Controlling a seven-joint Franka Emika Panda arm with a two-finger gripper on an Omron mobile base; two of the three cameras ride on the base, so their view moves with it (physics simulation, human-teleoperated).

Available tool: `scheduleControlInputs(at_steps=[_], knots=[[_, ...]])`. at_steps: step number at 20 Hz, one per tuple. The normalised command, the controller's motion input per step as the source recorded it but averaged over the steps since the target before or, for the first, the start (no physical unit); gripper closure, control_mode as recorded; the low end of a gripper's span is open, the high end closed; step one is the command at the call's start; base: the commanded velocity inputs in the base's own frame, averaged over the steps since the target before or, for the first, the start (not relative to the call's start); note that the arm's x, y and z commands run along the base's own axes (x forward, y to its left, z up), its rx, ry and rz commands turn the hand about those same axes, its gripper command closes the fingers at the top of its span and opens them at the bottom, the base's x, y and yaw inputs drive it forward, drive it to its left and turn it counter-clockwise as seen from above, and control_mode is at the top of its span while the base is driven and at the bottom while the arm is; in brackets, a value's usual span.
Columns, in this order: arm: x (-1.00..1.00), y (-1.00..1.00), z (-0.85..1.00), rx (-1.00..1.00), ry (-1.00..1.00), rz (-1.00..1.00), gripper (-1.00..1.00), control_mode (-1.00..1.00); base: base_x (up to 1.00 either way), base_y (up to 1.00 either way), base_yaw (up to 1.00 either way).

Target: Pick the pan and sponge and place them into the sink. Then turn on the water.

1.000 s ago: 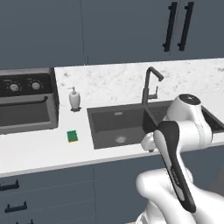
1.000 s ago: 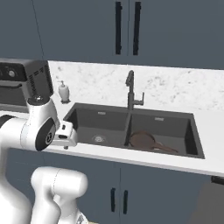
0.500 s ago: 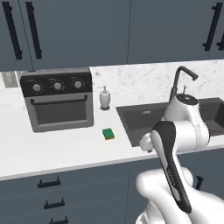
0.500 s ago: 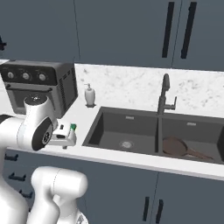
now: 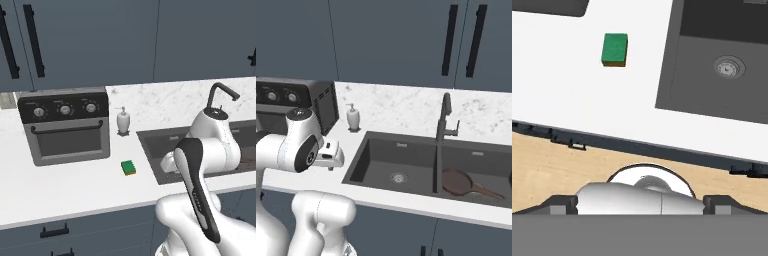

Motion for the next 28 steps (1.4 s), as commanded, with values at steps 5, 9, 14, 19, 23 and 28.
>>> scheduleControlInputs(at_steps=[5,9,14,19,23,28], knots=[[0.0,0.0,0.0,0.0,0.0,0.0,-1.0,1.0,0.38,0.32,0.0],[0.64,0.72,-0.11,-0.01,0.0,0.0,-1.0,-1.0,0.0,0.0,0.0],[0.93,0.66,-0.05,0.0,0.0,0.0,-1.0,-1.0,0.0,0.0,0.0],[0.8,0.48,-0.18,0.0,0.01,0.0,-1.0,-1.0,0.0,0.0,0.0],[0.45,0.05,-0.39,0.03,0.07,0.0,-1.0,-1.0,0.0,0.0,0.0],[0.16,0.0,-0.64,0.03,0.02,0.0,-1.0,-1.0,0.0,0.0,0.0]])
